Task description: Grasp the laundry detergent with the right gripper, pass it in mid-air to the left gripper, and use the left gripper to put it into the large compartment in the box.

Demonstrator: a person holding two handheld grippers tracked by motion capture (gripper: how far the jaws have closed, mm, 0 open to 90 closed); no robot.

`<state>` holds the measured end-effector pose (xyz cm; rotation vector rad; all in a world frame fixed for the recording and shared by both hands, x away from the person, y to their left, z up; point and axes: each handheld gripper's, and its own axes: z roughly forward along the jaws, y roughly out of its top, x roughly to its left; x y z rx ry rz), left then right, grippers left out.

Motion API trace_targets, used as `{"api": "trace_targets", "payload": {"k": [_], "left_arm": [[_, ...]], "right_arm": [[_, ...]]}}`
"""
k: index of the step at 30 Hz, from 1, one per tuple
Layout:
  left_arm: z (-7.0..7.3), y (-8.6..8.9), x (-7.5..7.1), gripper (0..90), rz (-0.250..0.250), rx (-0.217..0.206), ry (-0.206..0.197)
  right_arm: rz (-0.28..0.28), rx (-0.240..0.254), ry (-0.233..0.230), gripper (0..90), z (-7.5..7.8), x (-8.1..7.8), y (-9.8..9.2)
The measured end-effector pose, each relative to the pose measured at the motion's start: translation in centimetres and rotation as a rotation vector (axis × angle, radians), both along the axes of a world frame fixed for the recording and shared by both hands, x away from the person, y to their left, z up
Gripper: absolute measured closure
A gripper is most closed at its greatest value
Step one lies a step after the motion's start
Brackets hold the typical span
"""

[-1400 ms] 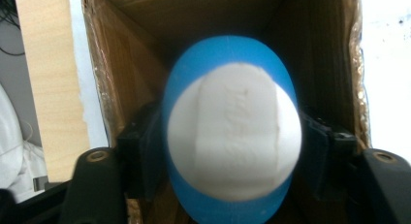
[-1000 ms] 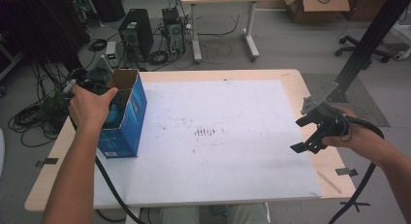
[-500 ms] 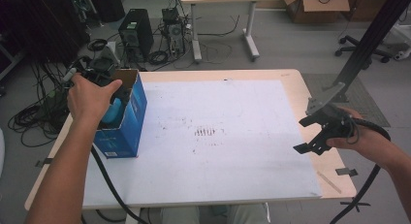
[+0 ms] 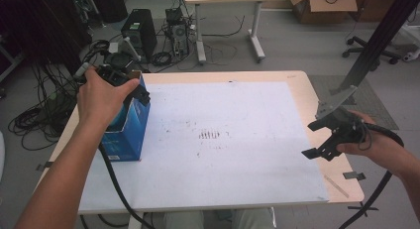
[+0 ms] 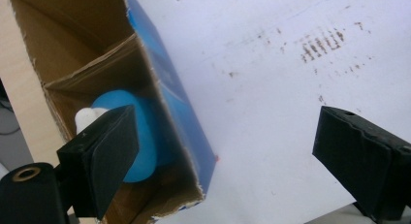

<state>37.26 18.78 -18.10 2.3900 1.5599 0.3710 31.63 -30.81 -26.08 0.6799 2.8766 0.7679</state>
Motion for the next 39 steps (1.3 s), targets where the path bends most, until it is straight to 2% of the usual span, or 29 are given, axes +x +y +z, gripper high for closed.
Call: {"api": "trace_targets", "payload": {"k": [6,9,11,17,30,39], "left_arm": [[0.6,-1.3,-0.6,5.5,-0.049,-0.002,0.018],[0.8,-2.1,-0.9,4.7,-0.092,0.002,0.028],[0.9,-2.9,-1.3,4.8,-0.144,0.002,0.041],[1.4,-4.8,-1.9,4.7,-0.217,0.005,0.048],[1.3,-7.5,-1.7,4.7,-0.333,0.005,0.068],[0.9,-9.1,-1.3,4.7,-0.422,0.044,0.083]], "right_arm": [[-0.004,0.003,-0.004,6.8,0.2,-0.2,-0.1],[-0.007,0.005,-0.005,6.8,0.3,-0.3,-0.2],[-0.006,0.005,-0.006,6.8,0.3,-0.4,-0.3],[-0.009,0.008,-0.007,6.8,0.5,-0.4,-0.2],[-0.019,0.018,0.011,6.0,0.7,0.0,-0.3],[-0.018,0.017,0.021,5.9,0.7,0.4,0.1]]}}
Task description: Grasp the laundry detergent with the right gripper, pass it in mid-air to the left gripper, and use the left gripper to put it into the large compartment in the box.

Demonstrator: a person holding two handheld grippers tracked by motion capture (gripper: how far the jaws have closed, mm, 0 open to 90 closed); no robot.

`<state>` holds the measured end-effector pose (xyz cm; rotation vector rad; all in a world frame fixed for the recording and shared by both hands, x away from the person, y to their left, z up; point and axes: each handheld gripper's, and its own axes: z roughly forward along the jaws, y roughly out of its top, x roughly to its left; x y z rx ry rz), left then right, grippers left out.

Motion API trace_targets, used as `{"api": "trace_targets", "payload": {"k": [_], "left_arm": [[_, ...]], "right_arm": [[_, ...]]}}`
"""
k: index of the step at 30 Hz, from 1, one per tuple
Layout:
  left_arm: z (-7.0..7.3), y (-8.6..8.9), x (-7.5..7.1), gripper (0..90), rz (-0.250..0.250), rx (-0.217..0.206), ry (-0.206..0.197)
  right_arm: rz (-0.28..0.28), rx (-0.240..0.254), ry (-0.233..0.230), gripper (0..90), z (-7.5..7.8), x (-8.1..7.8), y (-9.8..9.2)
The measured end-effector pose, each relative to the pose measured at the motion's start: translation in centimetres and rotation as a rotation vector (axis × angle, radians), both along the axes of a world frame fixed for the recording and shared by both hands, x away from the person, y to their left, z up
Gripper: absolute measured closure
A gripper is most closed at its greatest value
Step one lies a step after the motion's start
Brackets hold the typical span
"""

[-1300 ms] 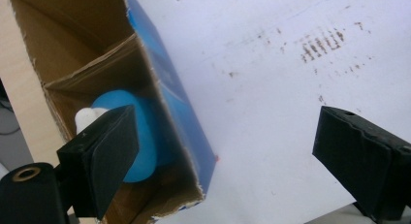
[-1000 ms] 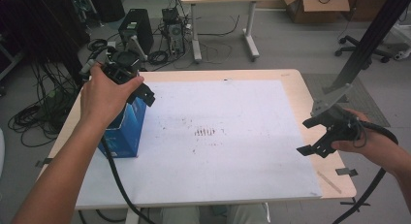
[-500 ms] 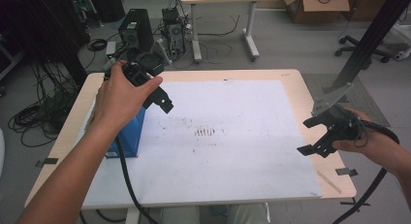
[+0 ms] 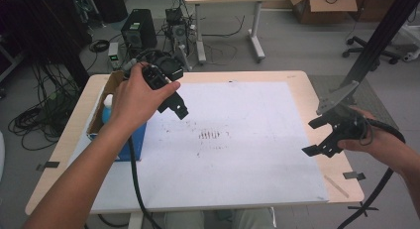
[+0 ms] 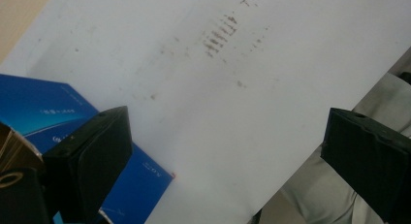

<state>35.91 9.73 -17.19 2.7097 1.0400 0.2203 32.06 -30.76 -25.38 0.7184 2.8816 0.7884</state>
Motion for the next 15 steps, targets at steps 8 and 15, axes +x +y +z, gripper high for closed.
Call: {"api": "trace_targets", "payload": {"k": [8,15], "left_arm": [[-0.3,-0.9,0.6,4.8,-0.049,-0.001,0.015],[-0.7,-1.6,1.4,4.8,-0.105,0.008,0.037]], "right_arm": [[-0.001,-0.005,0.005,5.9,0.1,0.4,0.3],[0.002,-0.010,0.015,5.9,0.2,0.7,0.6]]}}
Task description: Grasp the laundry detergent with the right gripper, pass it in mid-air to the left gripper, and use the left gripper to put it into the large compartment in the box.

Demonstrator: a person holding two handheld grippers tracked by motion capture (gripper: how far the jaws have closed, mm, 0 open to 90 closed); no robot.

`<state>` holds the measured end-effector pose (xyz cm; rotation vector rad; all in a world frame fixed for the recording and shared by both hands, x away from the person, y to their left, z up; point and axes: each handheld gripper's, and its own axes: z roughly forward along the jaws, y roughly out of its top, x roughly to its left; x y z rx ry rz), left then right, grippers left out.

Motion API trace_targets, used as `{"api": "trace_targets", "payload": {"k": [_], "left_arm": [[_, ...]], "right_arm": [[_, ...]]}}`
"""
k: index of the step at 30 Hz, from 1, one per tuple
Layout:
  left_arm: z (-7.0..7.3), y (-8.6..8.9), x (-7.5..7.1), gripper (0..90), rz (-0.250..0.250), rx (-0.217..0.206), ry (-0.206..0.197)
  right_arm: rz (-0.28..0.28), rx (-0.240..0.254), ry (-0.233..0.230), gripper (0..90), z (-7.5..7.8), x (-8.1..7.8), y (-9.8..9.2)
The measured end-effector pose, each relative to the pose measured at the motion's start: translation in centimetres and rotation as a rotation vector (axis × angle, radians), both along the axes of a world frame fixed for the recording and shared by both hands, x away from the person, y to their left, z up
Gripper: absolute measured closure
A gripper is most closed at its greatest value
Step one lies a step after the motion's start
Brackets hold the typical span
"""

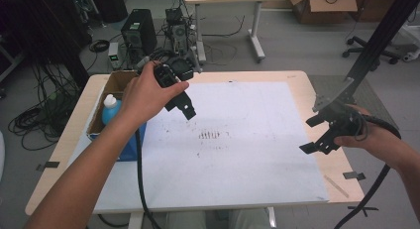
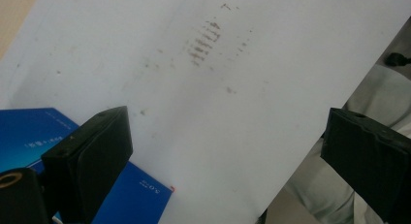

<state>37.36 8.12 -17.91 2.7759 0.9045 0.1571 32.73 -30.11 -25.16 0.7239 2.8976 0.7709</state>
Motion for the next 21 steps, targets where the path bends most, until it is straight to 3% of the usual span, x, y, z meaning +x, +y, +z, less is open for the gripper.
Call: {"api": "trace_targets", "payload": {"k": [12,21], "left_arm": [[-0.5,-1.5,1.1,4.9,-0.087,0.009,0.019],[-1.0,-1.9,2.1,5.0,-0.106,0.019,0.036]], "right_arm": [[0.008,-0.007,0.001,6.0,0.4,0.5,0.5],[0.007,-0.010,0.009,6.0,0.5,0.7,0.6]]}}
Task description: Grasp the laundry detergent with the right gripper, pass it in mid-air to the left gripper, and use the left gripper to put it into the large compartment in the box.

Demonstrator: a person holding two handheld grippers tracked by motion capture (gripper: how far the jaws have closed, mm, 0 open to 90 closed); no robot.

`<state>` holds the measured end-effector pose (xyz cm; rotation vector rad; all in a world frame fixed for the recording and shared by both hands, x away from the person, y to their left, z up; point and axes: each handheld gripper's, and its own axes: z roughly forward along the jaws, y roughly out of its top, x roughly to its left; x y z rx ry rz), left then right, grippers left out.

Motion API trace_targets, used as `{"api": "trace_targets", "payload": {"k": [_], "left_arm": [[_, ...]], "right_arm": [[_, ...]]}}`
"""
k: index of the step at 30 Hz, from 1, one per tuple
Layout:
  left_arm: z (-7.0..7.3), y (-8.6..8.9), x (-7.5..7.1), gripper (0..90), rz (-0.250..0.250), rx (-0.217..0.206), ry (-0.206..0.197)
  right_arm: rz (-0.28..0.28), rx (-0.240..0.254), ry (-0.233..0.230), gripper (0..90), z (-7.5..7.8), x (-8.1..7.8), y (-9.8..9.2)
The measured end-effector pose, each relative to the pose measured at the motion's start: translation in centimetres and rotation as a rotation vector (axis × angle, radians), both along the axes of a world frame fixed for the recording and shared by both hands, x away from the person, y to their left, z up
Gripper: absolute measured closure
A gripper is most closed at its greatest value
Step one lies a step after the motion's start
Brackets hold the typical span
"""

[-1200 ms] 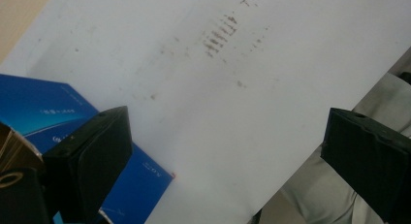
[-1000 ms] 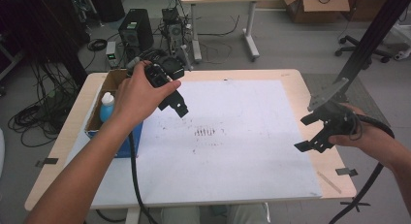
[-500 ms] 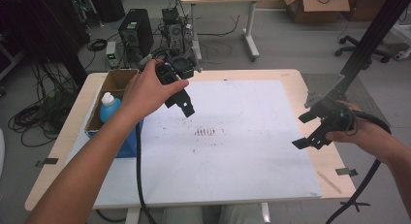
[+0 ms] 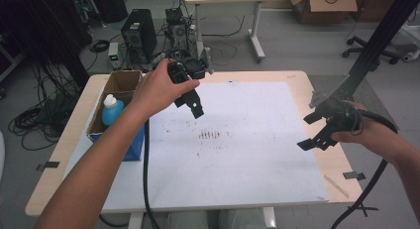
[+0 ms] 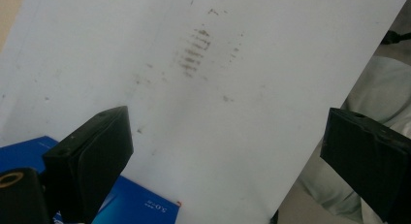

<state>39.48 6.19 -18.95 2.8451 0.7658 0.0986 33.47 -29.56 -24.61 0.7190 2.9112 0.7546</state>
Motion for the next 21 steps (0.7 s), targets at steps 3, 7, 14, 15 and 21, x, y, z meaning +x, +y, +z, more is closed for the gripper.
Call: {"api": "trace_targets", "payload": {"k": [3,7,14,15,21], "left_arm": [[-0.22,-0.05,0.15,4.9,-0.008,0.002,-0.003],[-0.57,-0.27,0.09,5.0,-0.025,0.007,0.001],[-0.85,-0.68,0.11,5.0,-0.052,0.009,0.005],[-0.87,-0.71,0.13,5.0,-0.053,0.009,0.006],[-1.03,-0.83,0.22,5.0,-0.057,0.011,0.010]], "right_arm": [[0.000,0.001,-0.005,6.0,0.27,0.09,-0.05],[-0.002,0.002,-0.005,6.0,0.28,0.20,-0.10],[0.004,-0.002,0.003,5.9,-0.24,0.44,0.12],[0.003,-0.002,0.004,5.9,-0.22,0.47,0.16],[0.007,-0.002,0.003,6.0,-0.10,0.51,0.25]]}}
